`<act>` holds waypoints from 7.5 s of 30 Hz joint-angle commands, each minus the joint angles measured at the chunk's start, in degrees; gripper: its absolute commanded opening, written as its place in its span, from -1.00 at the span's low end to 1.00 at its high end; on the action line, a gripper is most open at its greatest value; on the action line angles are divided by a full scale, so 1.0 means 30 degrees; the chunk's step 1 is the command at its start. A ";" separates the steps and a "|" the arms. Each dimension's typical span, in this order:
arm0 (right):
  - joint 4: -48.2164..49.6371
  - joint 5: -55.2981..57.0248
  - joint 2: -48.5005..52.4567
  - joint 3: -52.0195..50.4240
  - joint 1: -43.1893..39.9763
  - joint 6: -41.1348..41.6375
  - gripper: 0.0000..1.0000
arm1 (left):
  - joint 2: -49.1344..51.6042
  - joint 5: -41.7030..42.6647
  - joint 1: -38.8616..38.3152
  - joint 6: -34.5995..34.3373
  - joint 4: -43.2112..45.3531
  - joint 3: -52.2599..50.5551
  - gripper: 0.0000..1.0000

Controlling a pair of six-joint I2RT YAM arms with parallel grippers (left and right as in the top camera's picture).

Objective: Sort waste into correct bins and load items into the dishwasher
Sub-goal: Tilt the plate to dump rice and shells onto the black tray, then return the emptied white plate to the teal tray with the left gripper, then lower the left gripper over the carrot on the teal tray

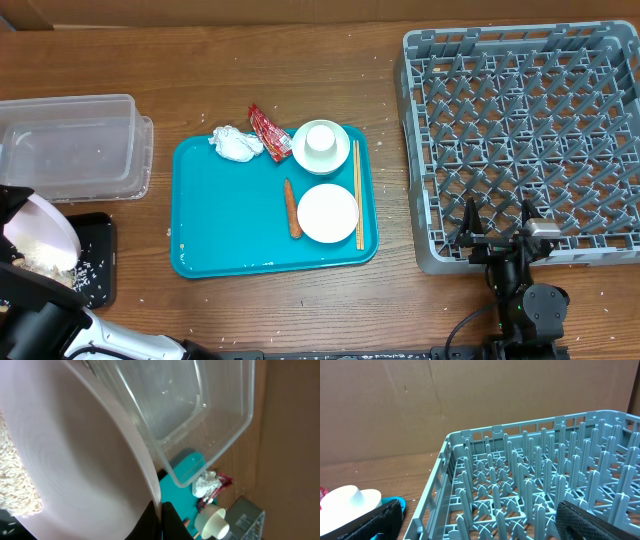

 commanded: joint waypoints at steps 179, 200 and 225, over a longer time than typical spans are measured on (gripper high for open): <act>0.0058 0.0000 -0.0189 -0.0197 -0.0036 -0.0058 1.00 | 0.1260 -0.9588 -2.8552 -0.4889 -0.0299 -0.1770 -0.90; 0.0058 0.0000 -0.0189 -0.0197 -0.0036 -0.0058 1.00 | 0.1260 -0.9697 -2.9412 -0.5319 0.0714 -0.1734 -0.55; 0.0058 0.0000 -0.0189 -0.0197 -0.0036 -0.0058 1.00 | 0.1260 -1.0047 -2.5973 -0.7315 -0.0248 -0.2339 -0.14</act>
